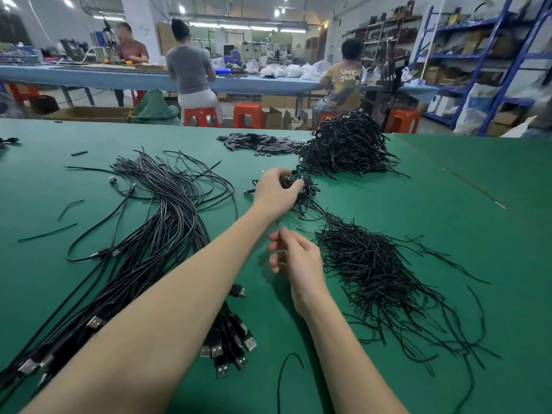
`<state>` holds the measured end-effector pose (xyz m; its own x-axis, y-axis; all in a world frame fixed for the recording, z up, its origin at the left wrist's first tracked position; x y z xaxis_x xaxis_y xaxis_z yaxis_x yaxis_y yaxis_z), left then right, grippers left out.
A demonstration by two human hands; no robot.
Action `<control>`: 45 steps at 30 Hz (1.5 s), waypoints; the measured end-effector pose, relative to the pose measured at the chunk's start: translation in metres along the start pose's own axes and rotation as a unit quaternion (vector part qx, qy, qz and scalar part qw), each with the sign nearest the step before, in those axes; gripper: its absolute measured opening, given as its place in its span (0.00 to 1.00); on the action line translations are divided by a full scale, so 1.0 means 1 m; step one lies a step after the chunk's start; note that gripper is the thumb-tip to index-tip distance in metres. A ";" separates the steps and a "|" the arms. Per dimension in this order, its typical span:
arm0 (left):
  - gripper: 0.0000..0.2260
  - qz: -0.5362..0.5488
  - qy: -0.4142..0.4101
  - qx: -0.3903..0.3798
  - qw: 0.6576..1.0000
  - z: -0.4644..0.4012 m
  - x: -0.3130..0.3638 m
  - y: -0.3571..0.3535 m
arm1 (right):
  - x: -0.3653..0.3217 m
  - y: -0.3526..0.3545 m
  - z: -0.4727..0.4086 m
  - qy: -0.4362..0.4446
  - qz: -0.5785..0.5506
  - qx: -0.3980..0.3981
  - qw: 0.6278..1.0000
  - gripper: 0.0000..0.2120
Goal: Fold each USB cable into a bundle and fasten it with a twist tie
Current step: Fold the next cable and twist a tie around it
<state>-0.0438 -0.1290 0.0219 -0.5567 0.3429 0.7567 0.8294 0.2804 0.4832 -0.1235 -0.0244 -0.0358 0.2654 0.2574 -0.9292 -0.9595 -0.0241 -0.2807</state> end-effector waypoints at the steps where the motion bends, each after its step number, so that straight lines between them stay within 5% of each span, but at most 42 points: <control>1: 0.17 0.028 0.003 0.015 0.999 0.008 0.001 0.007 | 0.000 0.000 0.000 0.002 -0.001 -0.001 1.000 0.15; 5: 0.05 0.129 0.042 0.005 0.991 0.050 -0.002 0.035 | 0.002 0.001 -0.001 0.008 -0.017 -0.005 1.000 0.15; 9: 0.11 0.190 0.078 -0.073 0.976 0.093 -0.010 0.053 | 0.003 0.001 -0.001 0.011 0.006 -0.015 1.000 0.14; 12: 0.14 0.206 0.111 -0.072 0.970 0.106 -0.018 0.059 | 0.001 0.001 0.001 0.020 0.125 -0.030 0.991 0.13; 14: 0.15 0.207 0.125 -0.064 0.968 0.107 -0.020 0.063 | -0.004 0.002 0.003 0.054 0.288 -0.042 0.955 0.10; 17: 0.16 0.207 0.132 -0.071 0.967 0.109 -0.022 0.067 | -0.010 -0.001 0.007 0.073 0.561 -0.080 0.821 0.07; 20: 0.16 0.216 0.143 -0.066 0.964 0.110 -0.023 0.068 | -0.011 -0.008 0.011 0.067 0.620 -0.099 0.776 0.10; 29: 0.21 0.066 0.027 -0.134 0.988 0.108 -0.014 0.071 | -0.061 0.016 0.024 0.047 0.510 -0.125 0.850 0.05; 34: 0.24 0.166 0.012 -0.256 0.952 0.113 0.017 0.064 | -0.091 0.043 0.024 0.089 0.301 -0.062 0.948 0.02; 38: 0.15 0.238 -0.003 -0.267 0.934 0.118 0.038 0.053 | -0.076 0.033 0.016 0.074 0.160 -0.062 0.982 0.08; 41: 0.15 0.412 0.056 -0.210 0.885 0.120 0.053 0.049 | -0.053 0.023 0.011 0.013 0.134 -0.150 0.979 0.10; 45: 0.15 0.626 0.111 -0.145 0.758 0.115 0.060 0.057 | -0.026 0.020 0.009 0.005 0.287 -0.204 0.936 0.19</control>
<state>-0.0355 0.0103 0.0440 0.6698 0.0093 0.7425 0.6952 -0.3591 -0.6227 -0.1502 -0.0225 -0.0153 -0.2796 0.0791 -0.9569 -0.8286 -0.5233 0.1988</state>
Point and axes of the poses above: each hand's wrist, its own z-axis away from the middle knuckle, its own y-axis out of the back of the hand, x = y × z, the point moved 2 cm from there along -z, towards the middle knuckle, and after that the axes turned 12 degrees about -y, right-handed, at the moved point
